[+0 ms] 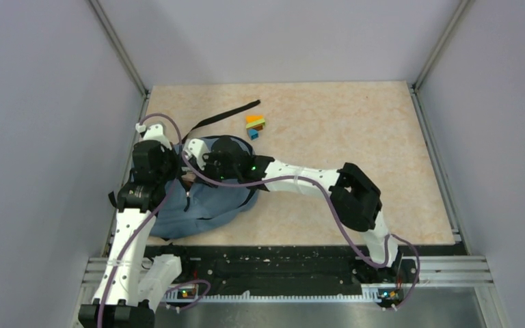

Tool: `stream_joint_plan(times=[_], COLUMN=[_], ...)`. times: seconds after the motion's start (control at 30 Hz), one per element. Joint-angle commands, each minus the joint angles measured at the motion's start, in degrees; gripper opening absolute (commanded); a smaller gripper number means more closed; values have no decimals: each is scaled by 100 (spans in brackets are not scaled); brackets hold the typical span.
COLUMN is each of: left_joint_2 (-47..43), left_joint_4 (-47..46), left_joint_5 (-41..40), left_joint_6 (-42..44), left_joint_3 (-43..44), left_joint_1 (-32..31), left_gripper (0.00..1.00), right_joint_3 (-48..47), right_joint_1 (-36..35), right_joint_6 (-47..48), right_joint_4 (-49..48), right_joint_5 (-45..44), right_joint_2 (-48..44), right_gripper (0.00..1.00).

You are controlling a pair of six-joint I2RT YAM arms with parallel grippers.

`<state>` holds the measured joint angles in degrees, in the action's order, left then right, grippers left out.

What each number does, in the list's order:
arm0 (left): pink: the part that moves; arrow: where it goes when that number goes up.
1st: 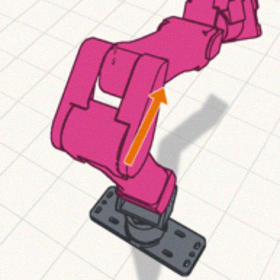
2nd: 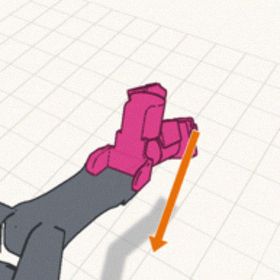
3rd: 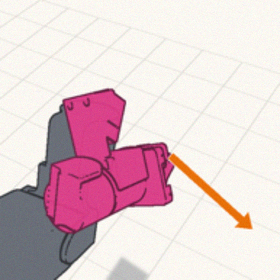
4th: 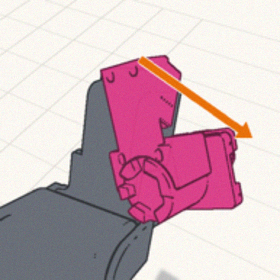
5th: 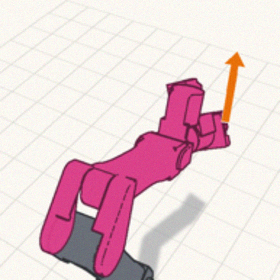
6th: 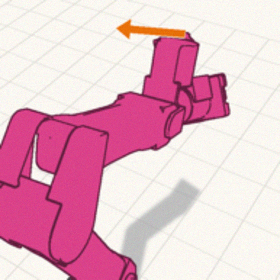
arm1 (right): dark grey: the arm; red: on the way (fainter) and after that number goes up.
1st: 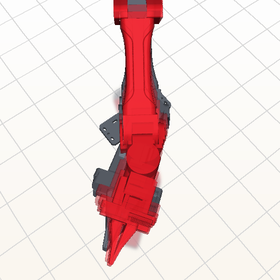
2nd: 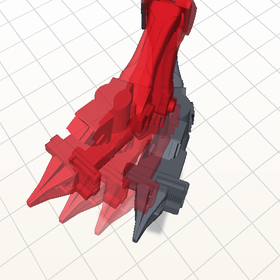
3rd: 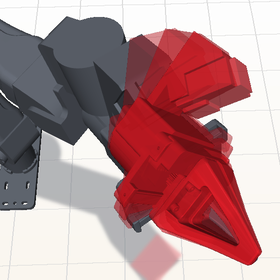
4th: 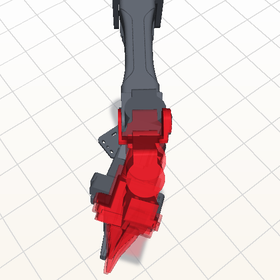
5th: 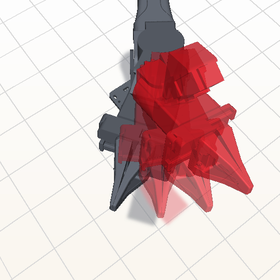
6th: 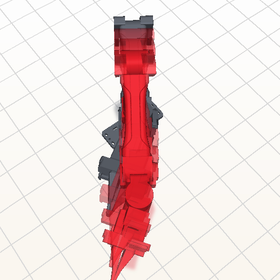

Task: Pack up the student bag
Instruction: Place the stationery in the student bag.

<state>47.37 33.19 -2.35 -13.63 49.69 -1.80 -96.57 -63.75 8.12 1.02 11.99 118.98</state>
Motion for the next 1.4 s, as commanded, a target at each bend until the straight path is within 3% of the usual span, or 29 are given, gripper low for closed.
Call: stream_joint_plan(times=[0.0,0.4,0.83,1.07,1.2,1.37], left_joint_2=[-114,-102,-123,-163,-143,-97], left_joint_4=[-506,-506,-498,-489,-489,-485], left_joint_5=[376,421,356,288,288,334], left_joint_6=[-61,-70,-73,-70,-70,-79], left_joint_3=[111,111,119,111,109,112], left_joint_1=[-44,-44,-41,-42,-41,-41], left_gripper=[0,0,0,0,0,0], right_joint_3=[-585,-680,297,1650,2486,2861], right_joint_1=[-89,-90,-87,-91,-84,-49], right_joint_6=[-68,-730,-584,-521,-748,-1553], right_joint_4=[-506,-1813,-1991,-1980,-1684,-364], right_joint_5=[443,900,560,249,-605,-2946], right_joint_2=[300,757,-12,-1405,-2193,-2517], right_gripper=[0,2,58,73,78,78])
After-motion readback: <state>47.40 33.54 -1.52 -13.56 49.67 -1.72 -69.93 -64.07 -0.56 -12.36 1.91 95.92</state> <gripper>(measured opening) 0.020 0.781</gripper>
